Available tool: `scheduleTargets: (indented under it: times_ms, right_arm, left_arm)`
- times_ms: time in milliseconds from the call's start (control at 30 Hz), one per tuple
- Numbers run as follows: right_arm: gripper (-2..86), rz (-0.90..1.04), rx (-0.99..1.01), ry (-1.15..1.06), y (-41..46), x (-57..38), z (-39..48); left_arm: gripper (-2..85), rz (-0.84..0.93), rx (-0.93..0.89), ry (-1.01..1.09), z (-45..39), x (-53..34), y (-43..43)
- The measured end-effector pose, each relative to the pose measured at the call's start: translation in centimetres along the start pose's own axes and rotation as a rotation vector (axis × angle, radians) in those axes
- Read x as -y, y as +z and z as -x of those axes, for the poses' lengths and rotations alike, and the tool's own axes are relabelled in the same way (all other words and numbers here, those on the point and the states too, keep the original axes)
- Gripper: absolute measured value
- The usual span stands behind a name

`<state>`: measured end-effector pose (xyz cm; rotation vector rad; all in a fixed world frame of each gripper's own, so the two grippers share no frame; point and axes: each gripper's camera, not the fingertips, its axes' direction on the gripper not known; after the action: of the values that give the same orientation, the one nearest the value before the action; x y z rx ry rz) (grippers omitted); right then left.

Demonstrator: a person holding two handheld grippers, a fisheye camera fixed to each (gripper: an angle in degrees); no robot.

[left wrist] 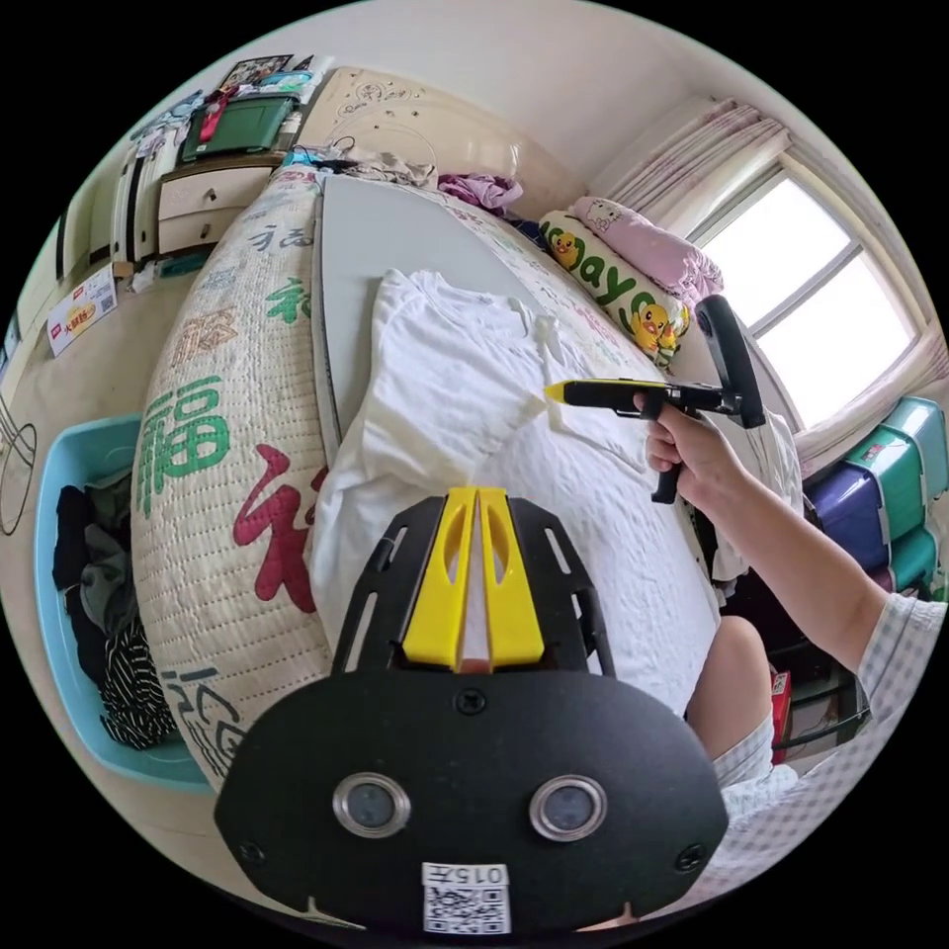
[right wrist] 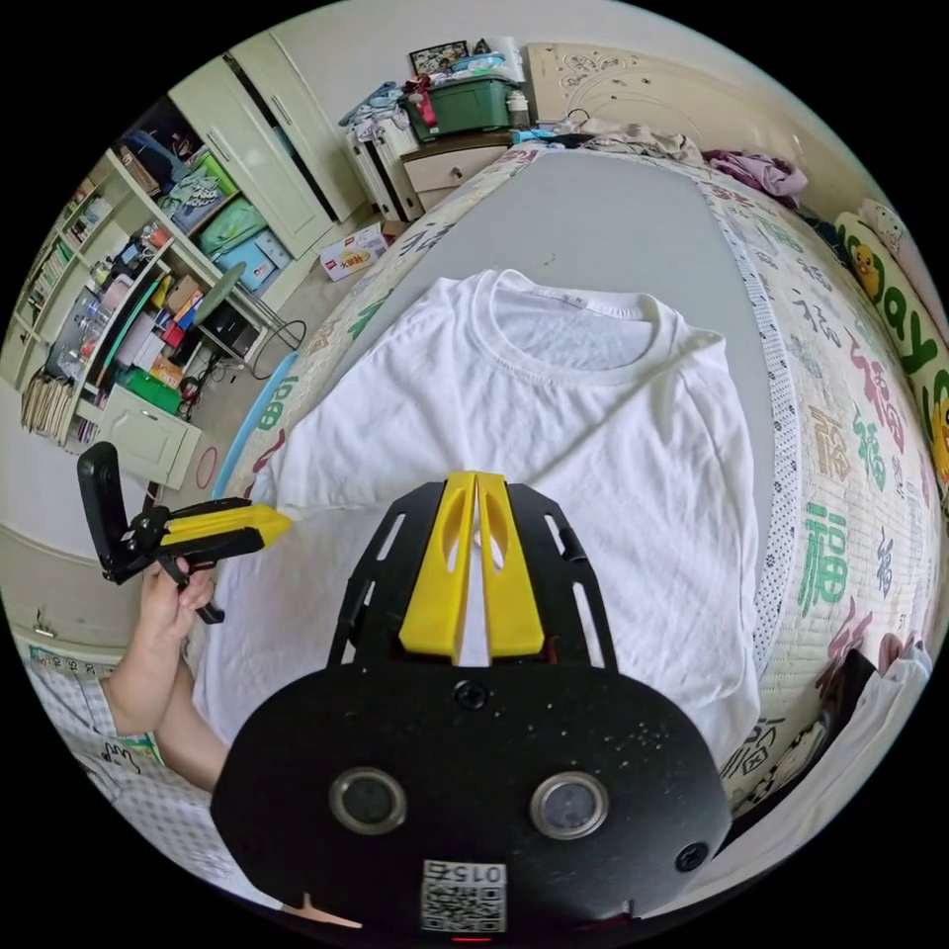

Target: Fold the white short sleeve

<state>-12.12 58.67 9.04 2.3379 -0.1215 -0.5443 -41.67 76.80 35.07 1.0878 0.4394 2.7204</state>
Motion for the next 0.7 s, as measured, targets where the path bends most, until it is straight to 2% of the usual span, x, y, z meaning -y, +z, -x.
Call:
scheduleTargets:
  times_ms: [167,233,367,700]
  right_arm:
    - [7.5,0.022,0.066,-0.060,-0.6,0.8,-0.3]
    - [6.2,0.055,0.048,-0.066,-0.2,1.2,-0.2]
    - [1.3,0.068,-0.019,-0.112,-0.8,1.7,0.5]
    - [-0.1,0.113,-0.085,-0.073,-3.2,2.6,-1.2]
  left_arm:
    - [0.3,-0.205,-0.021,0.035,-0.6,-0.7,-3.0]
    - [0.5,-0.168,0.032,0.060,-0.8,-0.4,-2.3]
    - [0.6,0.018,0.075,0.081,-0.4,0.7,0.8]
    - [-0.8,0.023,0.037,0.061,1.5,1.0,0.8]
